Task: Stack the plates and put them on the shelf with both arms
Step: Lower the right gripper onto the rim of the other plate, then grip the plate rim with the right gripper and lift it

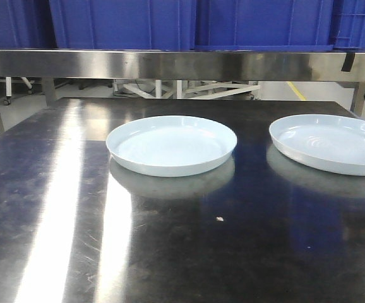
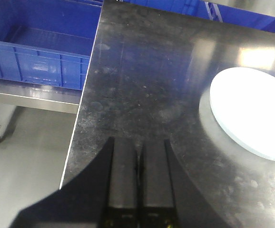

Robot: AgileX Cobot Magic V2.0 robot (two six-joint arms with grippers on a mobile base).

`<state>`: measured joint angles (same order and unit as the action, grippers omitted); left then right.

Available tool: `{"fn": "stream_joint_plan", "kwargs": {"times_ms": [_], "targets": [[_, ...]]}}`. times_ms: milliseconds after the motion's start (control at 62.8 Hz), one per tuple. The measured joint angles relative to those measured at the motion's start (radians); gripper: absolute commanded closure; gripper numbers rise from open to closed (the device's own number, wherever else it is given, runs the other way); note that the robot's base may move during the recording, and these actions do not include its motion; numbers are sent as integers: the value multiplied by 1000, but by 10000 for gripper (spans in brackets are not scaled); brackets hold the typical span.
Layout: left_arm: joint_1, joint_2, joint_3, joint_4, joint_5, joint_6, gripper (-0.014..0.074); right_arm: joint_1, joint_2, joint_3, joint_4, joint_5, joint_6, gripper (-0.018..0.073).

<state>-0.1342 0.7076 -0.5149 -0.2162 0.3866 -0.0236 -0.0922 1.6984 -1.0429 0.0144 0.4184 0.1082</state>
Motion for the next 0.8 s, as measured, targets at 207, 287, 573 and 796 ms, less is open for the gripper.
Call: {"fn": "stream_joint_plan", "kwargs": {"times_ms": [207,287,573,796], "targets": [[0,0,0,2,0,0,506,0,0,-8,0,-9,0,525],[0,0,0,2,0,0,506,0,0,-29,0,-1,0,525],[0,0,0,2,0,0,506,0,-71,-145,36,63,-2,525],[0,0,0,2,0,0,506,8,-135,-191,104,83,-2,525]]}}
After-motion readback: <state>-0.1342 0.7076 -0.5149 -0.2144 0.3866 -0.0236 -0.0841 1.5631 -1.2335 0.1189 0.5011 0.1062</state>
